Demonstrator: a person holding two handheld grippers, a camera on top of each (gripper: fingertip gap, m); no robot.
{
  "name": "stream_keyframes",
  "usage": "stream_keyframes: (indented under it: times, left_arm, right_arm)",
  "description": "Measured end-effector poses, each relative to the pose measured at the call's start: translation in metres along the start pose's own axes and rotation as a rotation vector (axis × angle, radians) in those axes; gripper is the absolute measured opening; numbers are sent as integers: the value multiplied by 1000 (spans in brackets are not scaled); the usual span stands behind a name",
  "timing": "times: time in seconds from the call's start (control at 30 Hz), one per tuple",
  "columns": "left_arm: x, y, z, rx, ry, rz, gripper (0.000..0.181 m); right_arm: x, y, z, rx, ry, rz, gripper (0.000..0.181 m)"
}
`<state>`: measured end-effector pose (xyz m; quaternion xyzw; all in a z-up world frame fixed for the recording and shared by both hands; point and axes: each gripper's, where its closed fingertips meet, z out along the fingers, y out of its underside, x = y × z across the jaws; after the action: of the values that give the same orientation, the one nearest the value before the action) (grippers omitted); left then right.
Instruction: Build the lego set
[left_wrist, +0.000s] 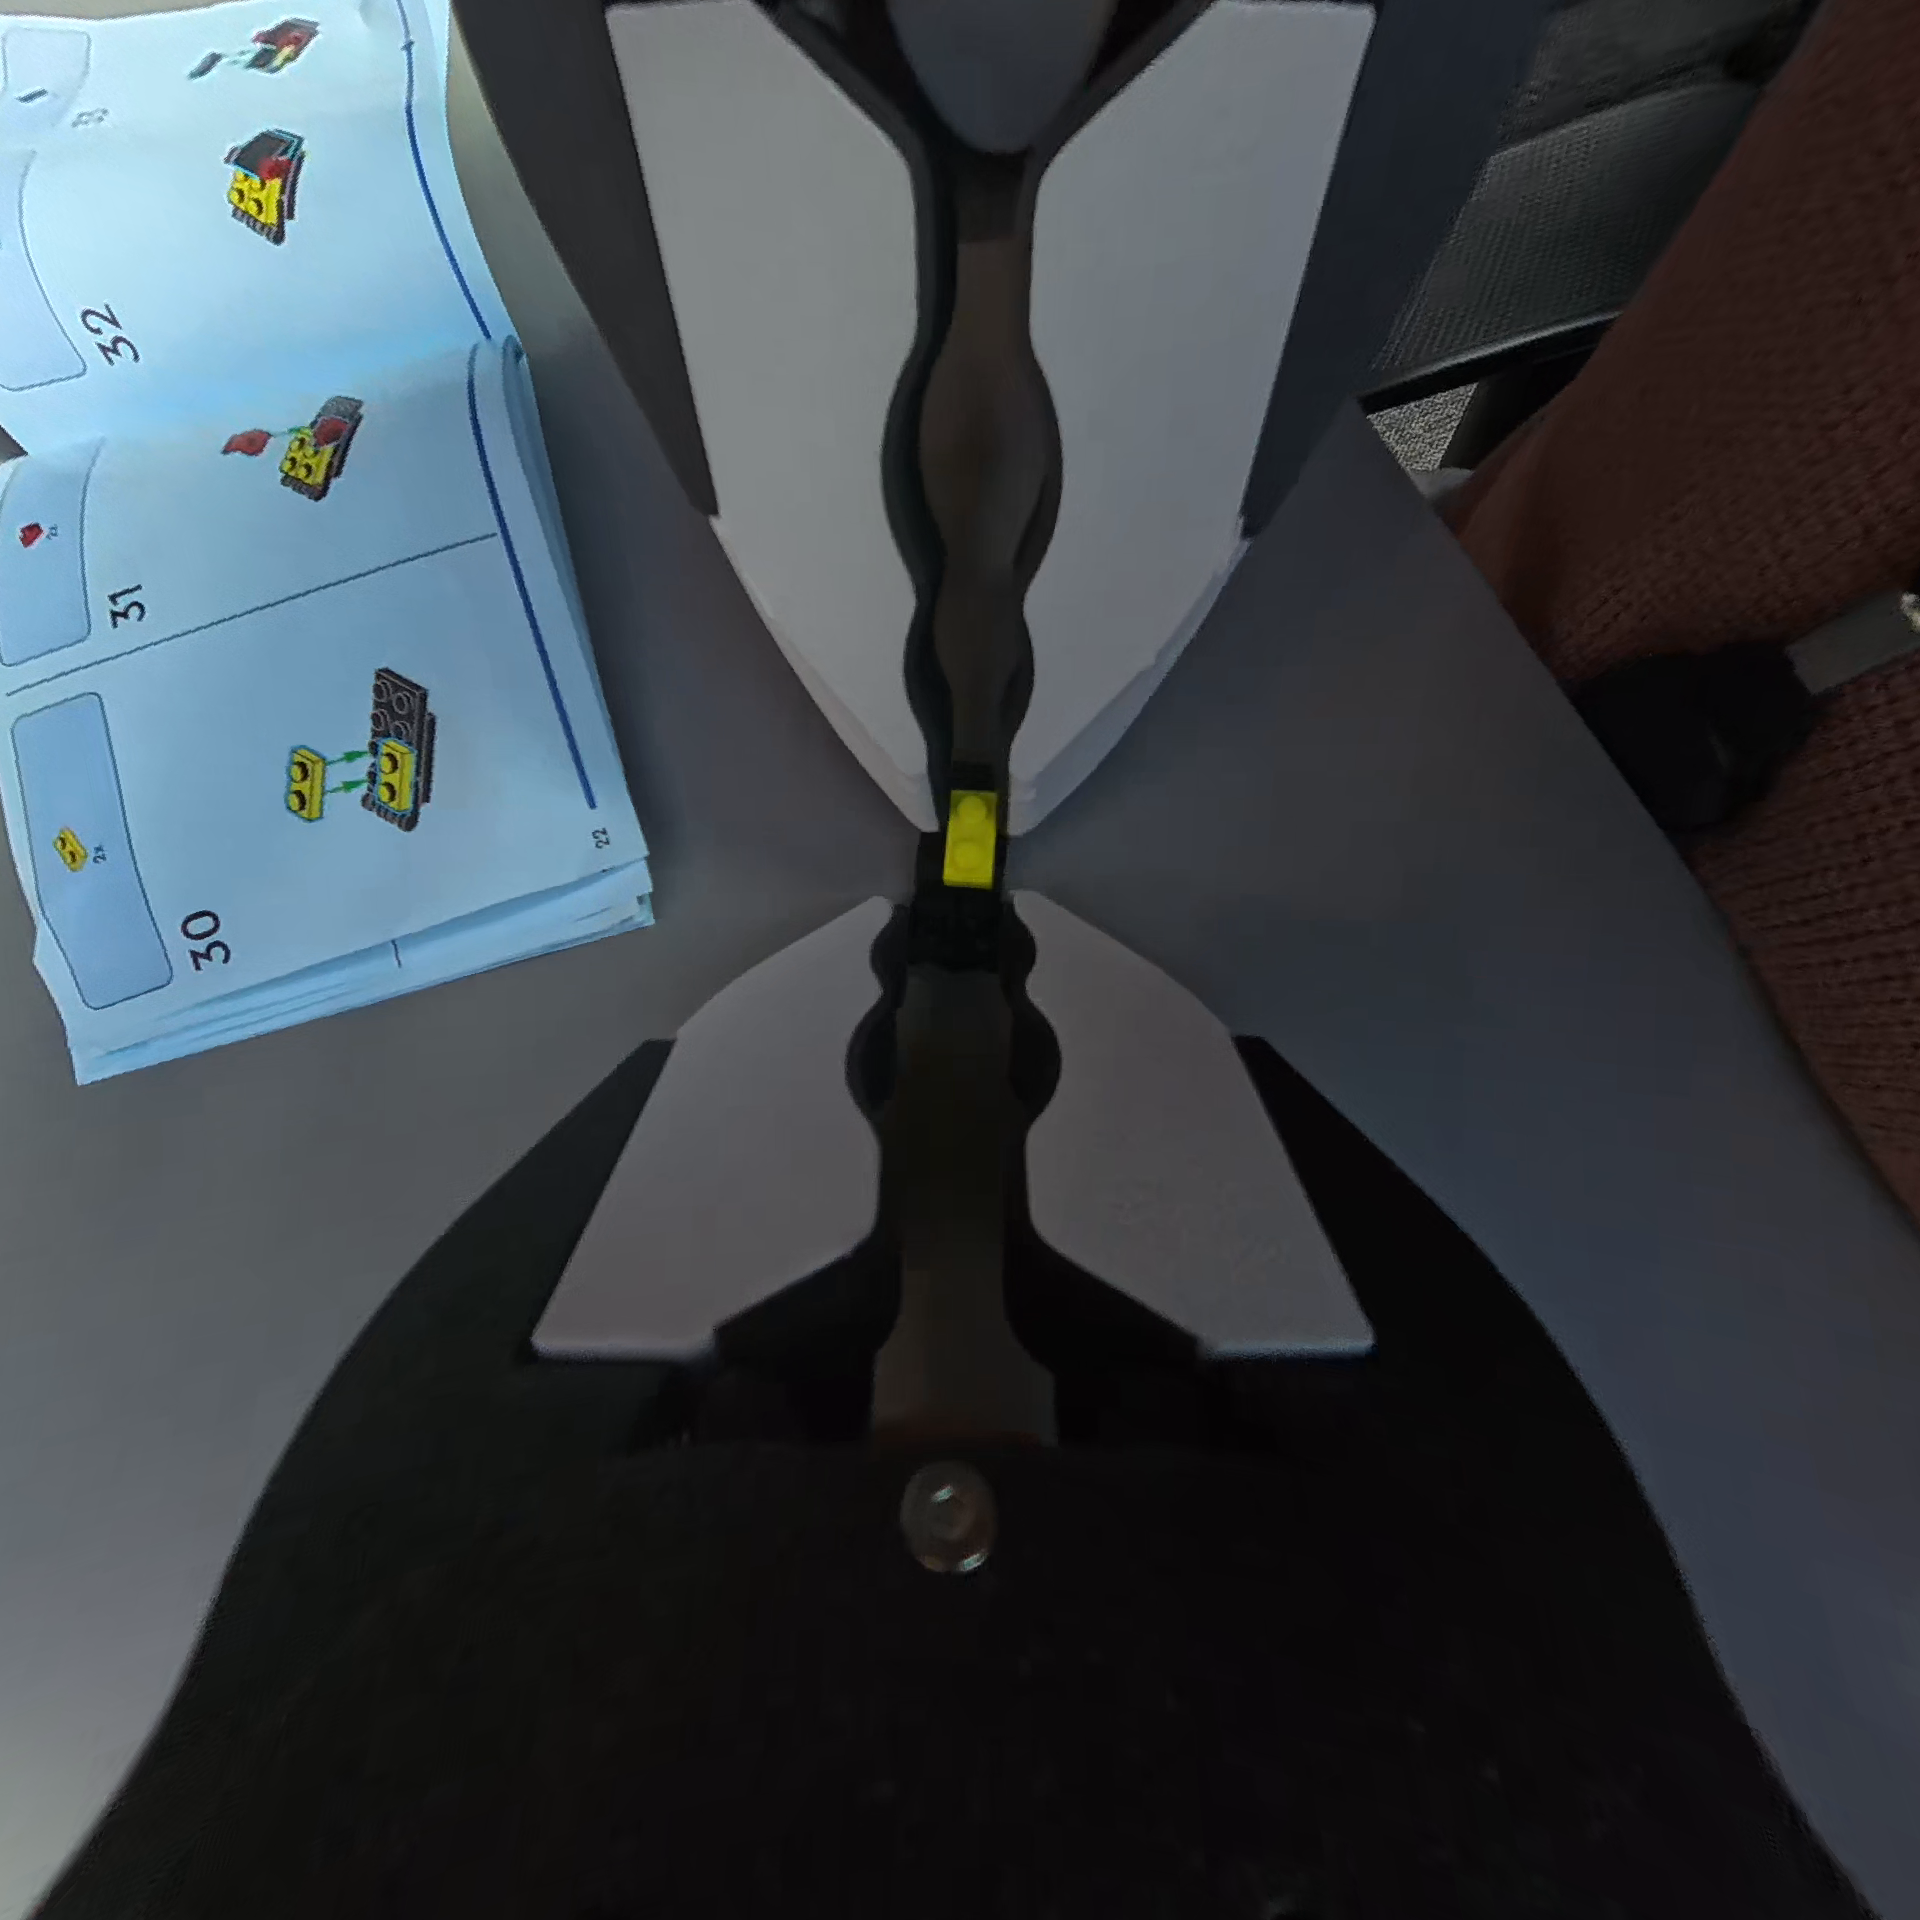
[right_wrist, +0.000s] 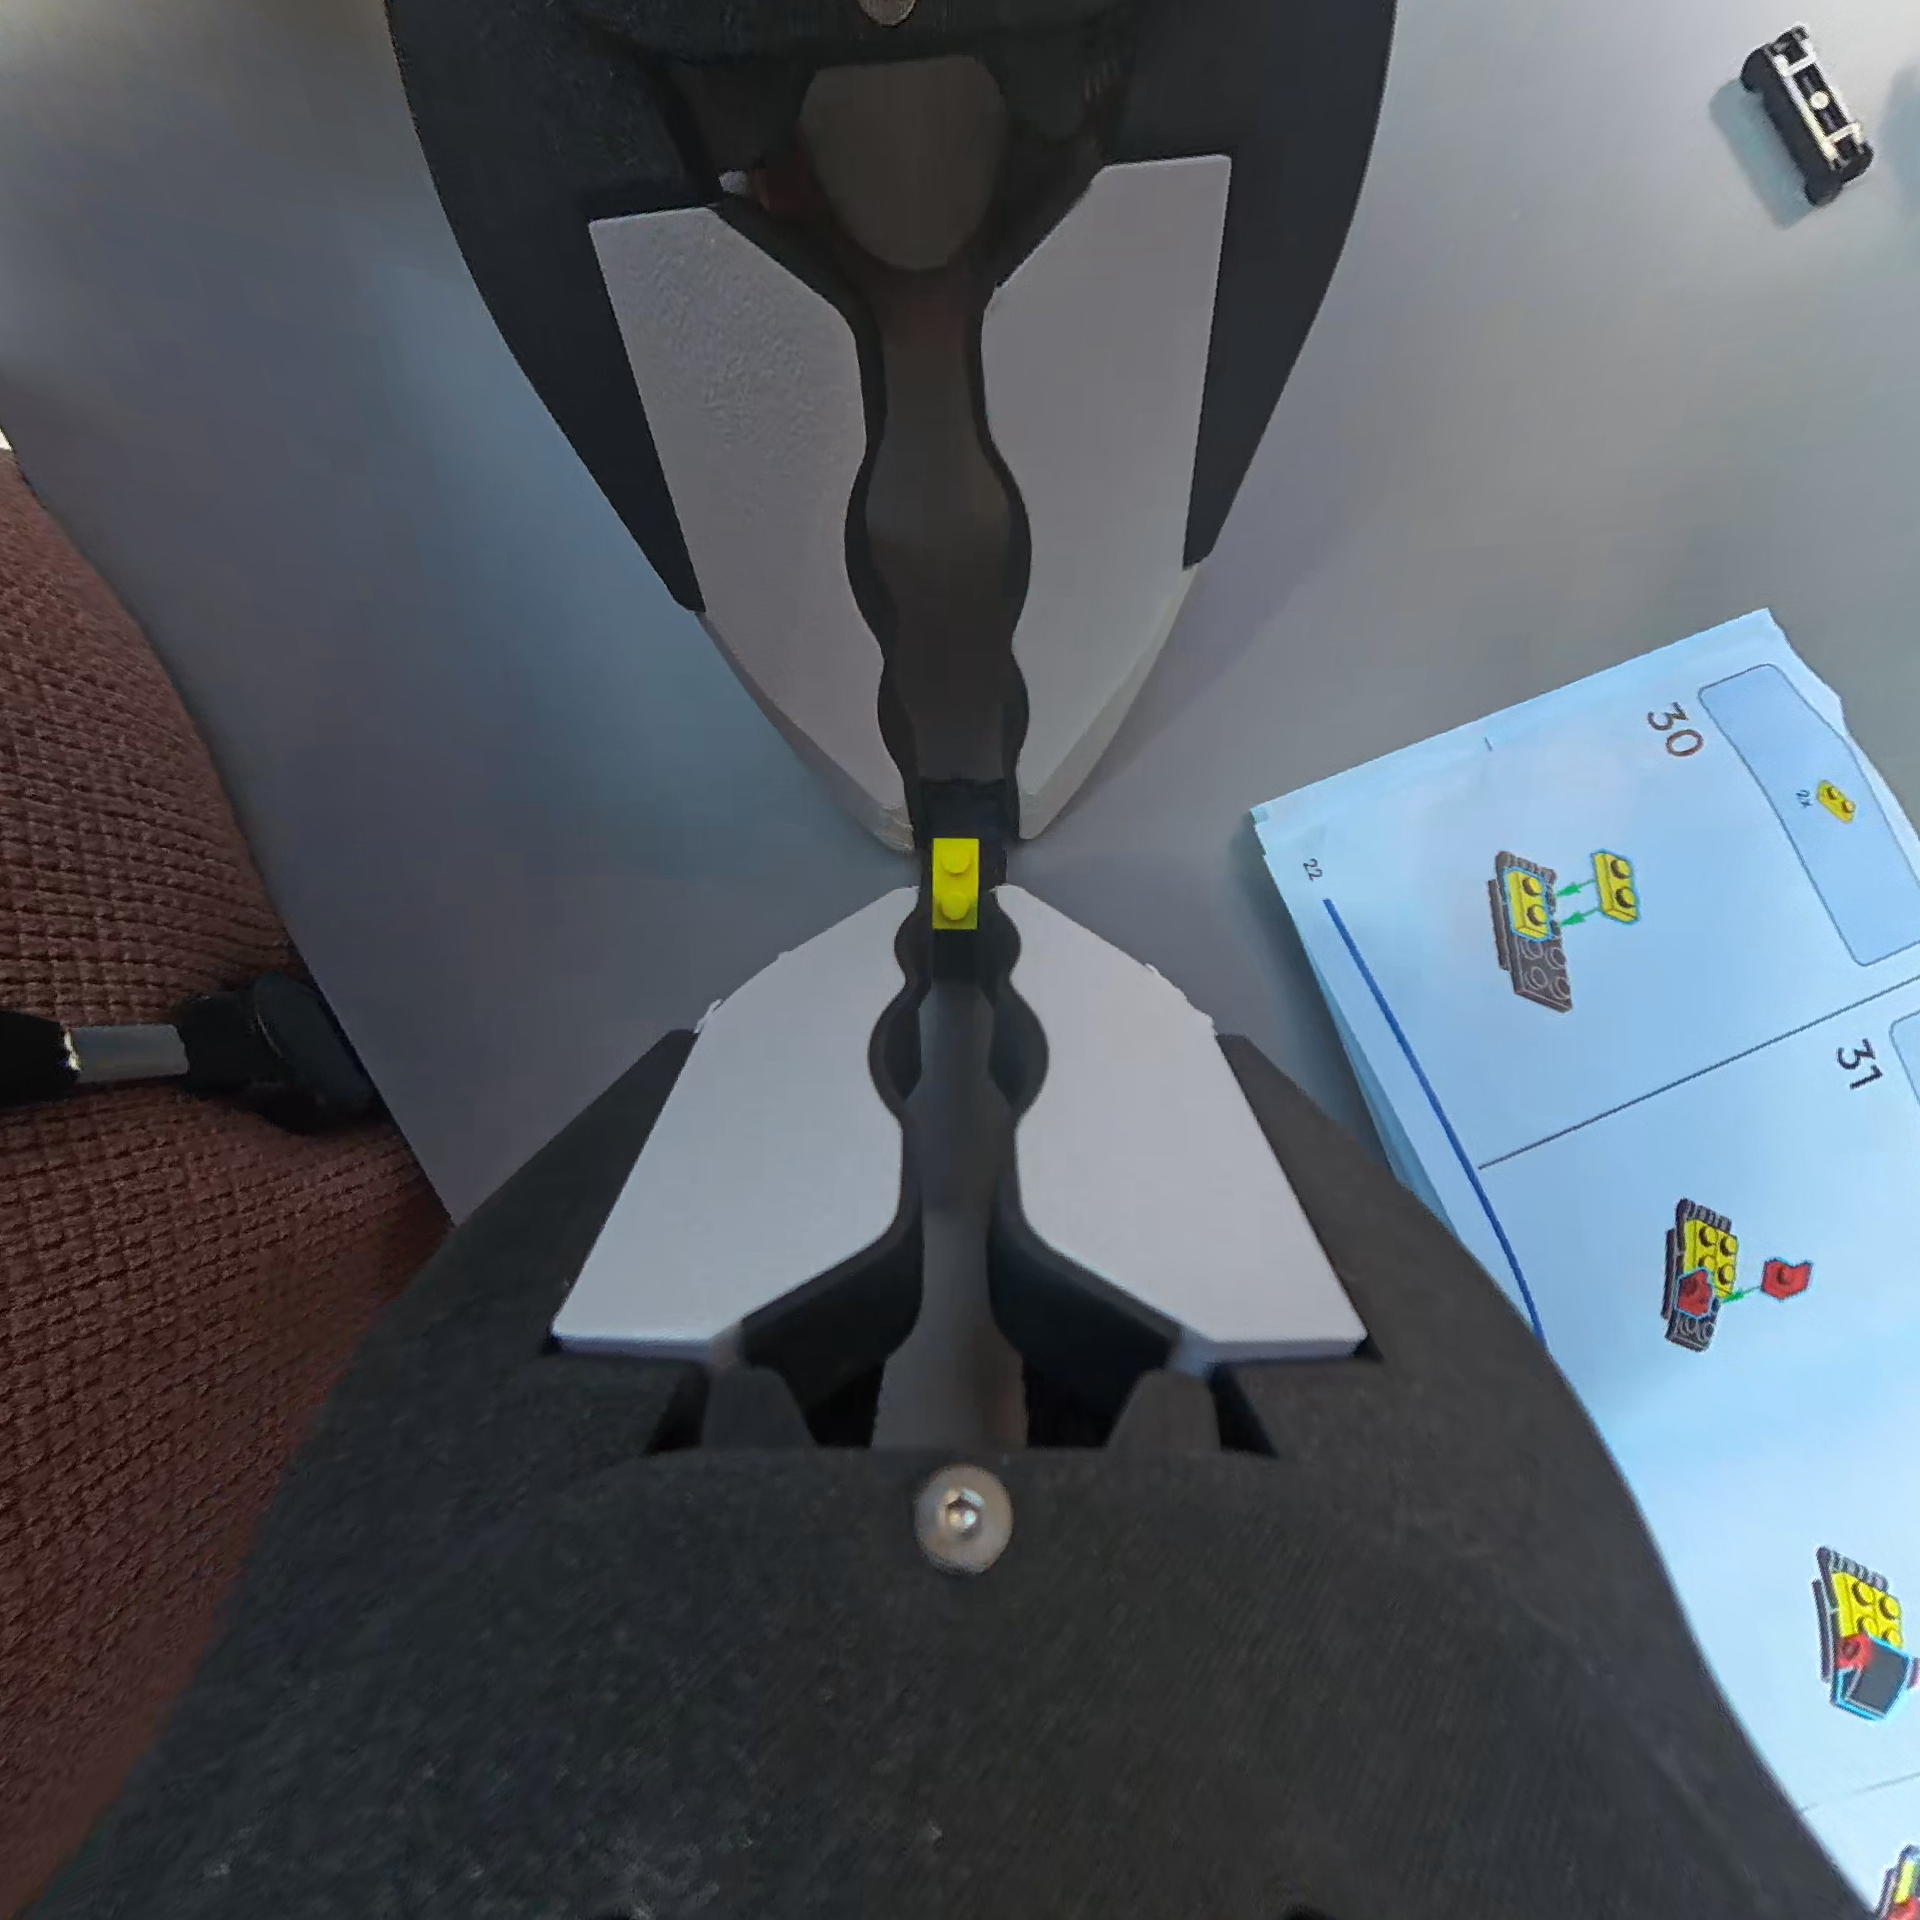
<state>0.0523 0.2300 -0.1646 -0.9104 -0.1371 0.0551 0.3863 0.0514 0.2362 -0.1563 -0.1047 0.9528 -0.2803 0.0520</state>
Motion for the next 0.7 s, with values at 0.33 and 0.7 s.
stream_keyframes:
  times: [0.33, 0.7]
  left_arm:
    - [1, -1, -1, 18, -79, -71, 18]
    - [3, -1, -1, 29, -67, -60, 19]
  right_arm:
    - [-3, -3, 7, -33, -11, -28, 8]
    - [-1, -1, 7, -47, -11, -63, 12]
